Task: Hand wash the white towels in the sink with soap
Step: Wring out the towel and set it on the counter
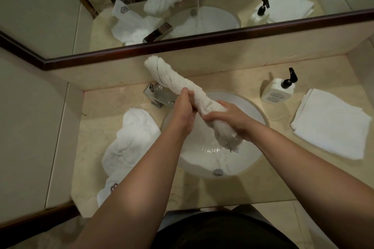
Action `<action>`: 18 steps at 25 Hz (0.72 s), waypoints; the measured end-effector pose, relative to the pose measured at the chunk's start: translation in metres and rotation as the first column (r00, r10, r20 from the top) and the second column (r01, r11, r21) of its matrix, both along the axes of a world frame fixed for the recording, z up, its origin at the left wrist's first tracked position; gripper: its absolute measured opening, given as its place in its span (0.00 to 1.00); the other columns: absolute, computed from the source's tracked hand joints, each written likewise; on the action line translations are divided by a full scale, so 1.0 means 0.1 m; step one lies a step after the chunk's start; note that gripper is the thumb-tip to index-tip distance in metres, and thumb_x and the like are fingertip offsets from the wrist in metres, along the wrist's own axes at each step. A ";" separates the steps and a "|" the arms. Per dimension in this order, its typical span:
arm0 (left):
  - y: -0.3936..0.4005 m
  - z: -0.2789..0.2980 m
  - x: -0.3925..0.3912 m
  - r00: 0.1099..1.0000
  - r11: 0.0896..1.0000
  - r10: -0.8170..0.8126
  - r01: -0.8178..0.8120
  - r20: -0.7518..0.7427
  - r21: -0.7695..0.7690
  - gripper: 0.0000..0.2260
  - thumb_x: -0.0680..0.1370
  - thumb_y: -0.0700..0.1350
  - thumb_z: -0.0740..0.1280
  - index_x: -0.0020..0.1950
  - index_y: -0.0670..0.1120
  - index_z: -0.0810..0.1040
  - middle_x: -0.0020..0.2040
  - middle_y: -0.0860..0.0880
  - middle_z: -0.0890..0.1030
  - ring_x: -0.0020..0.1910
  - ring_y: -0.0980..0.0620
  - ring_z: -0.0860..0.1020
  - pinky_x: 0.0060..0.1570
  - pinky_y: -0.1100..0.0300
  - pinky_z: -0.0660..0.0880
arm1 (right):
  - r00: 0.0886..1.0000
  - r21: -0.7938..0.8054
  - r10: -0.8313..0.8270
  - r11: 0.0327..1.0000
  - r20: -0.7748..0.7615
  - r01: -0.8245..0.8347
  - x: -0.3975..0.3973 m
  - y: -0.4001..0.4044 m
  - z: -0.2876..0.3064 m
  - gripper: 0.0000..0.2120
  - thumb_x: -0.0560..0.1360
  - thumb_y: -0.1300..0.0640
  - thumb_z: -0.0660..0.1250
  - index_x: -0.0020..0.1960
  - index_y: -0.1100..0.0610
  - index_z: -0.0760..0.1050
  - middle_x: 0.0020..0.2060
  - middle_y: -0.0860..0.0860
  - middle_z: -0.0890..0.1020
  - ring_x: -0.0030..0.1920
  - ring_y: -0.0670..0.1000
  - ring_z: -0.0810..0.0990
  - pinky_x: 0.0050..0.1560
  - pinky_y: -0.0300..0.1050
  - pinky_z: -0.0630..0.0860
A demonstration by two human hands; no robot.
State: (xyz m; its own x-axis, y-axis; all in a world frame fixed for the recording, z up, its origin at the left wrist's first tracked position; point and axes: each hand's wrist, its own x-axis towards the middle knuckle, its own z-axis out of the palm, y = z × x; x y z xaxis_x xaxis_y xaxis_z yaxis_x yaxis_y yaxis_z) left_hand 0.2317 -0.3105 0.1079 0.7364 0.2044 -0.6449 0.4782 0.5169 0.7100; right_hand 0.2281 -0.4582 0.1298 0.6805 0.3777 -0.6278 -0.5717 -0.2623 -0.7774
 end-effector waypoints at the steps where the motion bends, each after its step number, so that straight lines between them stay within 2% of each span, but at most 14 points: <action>1: 0.03 -0.05 -0.04 1.000 1.000 -0.006 0.006 0.026 -0.008 0.09 0.80 0.42 0.61 0.47 0.37 0.74 0.40 0.44 0.77 0.47 0.44 0.77 0.47 0.54 0.77 | 1.000 0.002 -0.004 1.000 -0.012 0.004 0.02 -0.03 0.01 0.13 0.72 0.58 0.74 0.56 0.54 0.78 0.42 0.53 0.83 0.36 0.48 0.81 0.36 0.42 0.77; 3: 0.07 -0.13 -0.16 0.996 1.000 -0.012 0.012 0.093 -0.008 0.10 0.80 0.41 0.67 0.54 0.34 0.78 0.48 0.40 0.83 0.50 0.43 0.82 0.50 0.52 0.80 | 0.994 0.036 0.014 0.999 -0.113 -0.010 0.05 -0.10 0.01 0.11 0.74 0.56 0.71 0.55 0.53 0.78 0.41 0.54 0.82 0.35 0.49 0.80 0.36 0.42 0.75; 5: 0.09 -0.15 -0.24 0.992 0.997 0.040 -0.033 0.123 -0.063 0.19 0.74 0.44 0.75 0.59 0.35 0.77 0.54 0.39 0.83 0.52 0.43 0.84 0.53 0.50 0.80 | 0.953 0.086 0.092 0.994 -0.290 -0.070 0.08 -0.14 -0.02 0.13 0.72 0.50 0.71 0.52 0.57 0.79 0.38 0.54 0.81 0.33 0.49 0.78 0.36 0.43 0.74; 8: 0.12 -0.16 -0.21 0.997 0.982 0.010 0.004 0.072 -0.189 0.22 0.66 0.47 0.78 0.53 0.38 0.76 0.43 0.44 0.81 0.45 0.45 0.81 0.49 0.48 0.76 | 0.842 0.224 0.223 0.967 -0.492 -0.126 0.07 -0.11 -0.09 0.21 0.65 0.42 0.73 0.45 0.60 0.79 0.37 0.52 0.79 0.32 0.49 0.75 0.37 0.43 0.73; 10: 0.12 -0.16 -0.18 0.995 0.948 -0.043 0.069 0.088 -0.312 0.24 0.62 0.48 0.78 0.51 0.40 0.75 0.43 0.43 0.78 0.47 0.44 0.76 0.51 0.47 0.74 | 0.820 0.290 0.211 0.955 -0.532 -0.058 0.06 -0.07 -0.13 0.24 0.62 0.43 0.72 0.48 0.61 0.76 0.36 0.53 0.79 0.31 0.48 0.75 0.35 0.41 0.74; 12: 0.09 -0.07 -0.18 0.994 0.918 -0.027 0.069 0.110 -0.391 0.18 0.66 0.46 0.73 0.53 0.38 0.81 0.49 0.42 0.81 0.49 0.44 0.77 0.60 0.47 0.72 | 0.821 0.309 0.178 0.951 -0.542 -0.002 0.05 -0.07 -0.13 0.26 0.63 0.44 0.71 0.53 0.59 0.73 0.36 0.55 0.80 0.30 0.49 0.76 0.32 0.40 0.75; 14: 0.06 0.00 -0.15 0.995 0.935 -0.029 0.062 0.099 -0.349 0.10 0.75 0.43 0.65 0.47 0.43 0.86 0.48 0.45 0.85 0.50 0.47 0.80 0.61 0.48 0.72 | 0.845 0.303 0.133 0.952 -0.518 0.036 0.04 -0.06 -0.13 0.28 0.67 0.38 0.71 0.56 0.59 0.74 0.36 0.54 0.80 0.30 0.49 0.76 0.32 0.40 0.75; 16: 0.04 0.04 -0.09 0.997 0.969 -0.050 0.063 0.061 -0.239 0.10 0.79 0.43 0.63 0.43 0.46 0.84 0.42 0.47 0.85 0.45 0.49 0.81 0.51 0.51 0.74 | 0.914 0.281 0.051 0.957 -0.403 0.071 0.04 -0.02 -0.13 0.33 0.65 0.27 0.69 0.58 0.50 0.77 0.40 0.55 0.81 0.34 0.51 0.77 0.34 0.43 0.76; 18: 0.01 0.01 -0.02 0.999 0.989 -0.044 0.044 0.004 -0.144 0.09 0.79 0.42 0.67 0.39 0.44 0.80 0.40 0.45 0.84 0.42 0.47 0.81 0.42 0.53 0.74 | 0.978 0.138 -0.037 0.988 -0.204 0.066 0.02 0.03 -0.13 0.39 0.57 0.20 0.66 0.56 0.47 0.79 0.42 0.58 0.81 0.36 0.55 0.78 0.40 0.48 0.75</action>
State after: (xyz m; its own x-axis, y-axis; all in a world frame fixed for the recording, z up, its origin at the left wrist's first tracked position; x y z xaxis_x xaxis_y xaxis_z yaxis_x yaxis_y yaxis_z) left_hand 0.2298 -0.3097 0.1091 0.7434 0.0765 -0.6645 0.5022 0.5923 0.6300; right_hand 0.2302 -0.4554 0.1172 0.5677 0.4413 -0.6950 -0.7290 -0.1227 -0.6734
